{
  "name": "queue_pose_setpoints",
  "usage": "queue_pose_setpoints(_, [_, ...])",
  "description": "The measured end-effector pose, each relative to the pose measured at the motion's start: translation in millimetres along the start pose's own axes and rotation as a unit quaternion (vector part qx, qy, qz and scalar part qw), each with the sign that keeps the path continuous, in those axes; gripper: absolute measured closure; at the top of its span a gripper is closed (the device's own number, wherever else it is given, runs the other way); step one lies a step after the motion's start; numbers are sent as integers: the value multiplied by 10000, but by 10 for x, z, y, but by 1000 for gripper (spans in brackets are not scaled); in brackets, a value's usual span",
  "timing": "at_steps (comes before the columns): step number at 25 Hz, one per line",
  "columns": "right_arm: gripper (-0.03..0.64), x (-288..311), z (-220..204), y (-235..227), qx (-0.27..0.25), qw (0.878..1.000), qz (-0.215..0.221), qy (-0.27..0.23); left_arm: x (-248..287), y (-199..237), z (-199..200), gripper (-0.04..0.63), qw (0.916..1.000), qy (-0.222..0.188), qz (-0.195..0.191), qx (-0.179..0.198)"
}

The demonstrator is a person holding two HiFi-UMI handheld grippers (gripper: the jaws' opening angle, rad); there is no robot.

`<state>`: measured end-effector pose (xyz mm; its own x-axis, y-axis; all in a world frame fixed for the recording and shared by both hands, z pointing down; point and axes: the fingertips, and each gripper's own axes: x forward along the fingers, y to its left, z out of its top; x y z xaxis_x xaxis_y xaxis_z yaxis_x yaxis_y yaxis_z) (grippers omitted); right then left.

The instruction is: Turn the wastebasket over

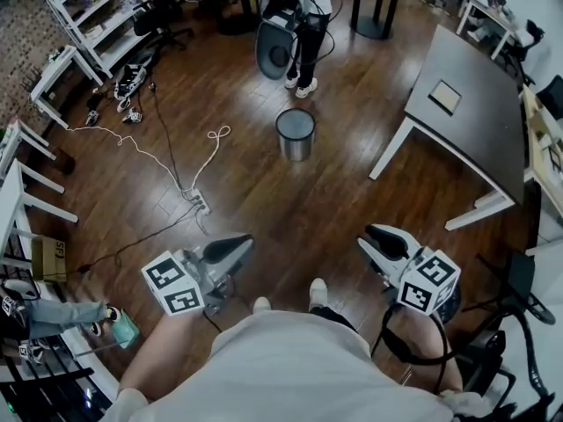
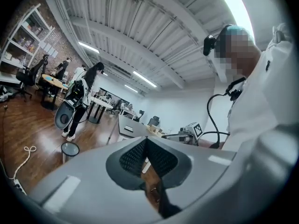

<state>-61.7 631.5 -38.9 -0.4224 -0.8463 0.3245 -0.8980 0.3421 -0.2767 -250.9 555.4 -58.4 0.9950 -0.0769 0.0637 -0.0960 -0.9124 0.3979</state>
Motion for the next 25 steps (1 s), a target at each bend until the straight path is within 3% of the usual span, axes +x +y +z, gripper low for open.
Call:
queue_pose_setpoints(12, [502, 465, 130, 922, -192, 9996, -227, -40, -695, 97, -17, 595, 9992, 41, -393, 11])
queue_pose_setpoints(18, [508, 327, 71, 1066, -74, 9989, -457, -33, -774, -1, -34, 595, 9983, 61, -579, -35])
queue_pose_setpoints(25, [511, 531, -162, 1219, -51, 9983, -565, 108, -995, 215, -266, 595, 9975, 33, -690, -149])
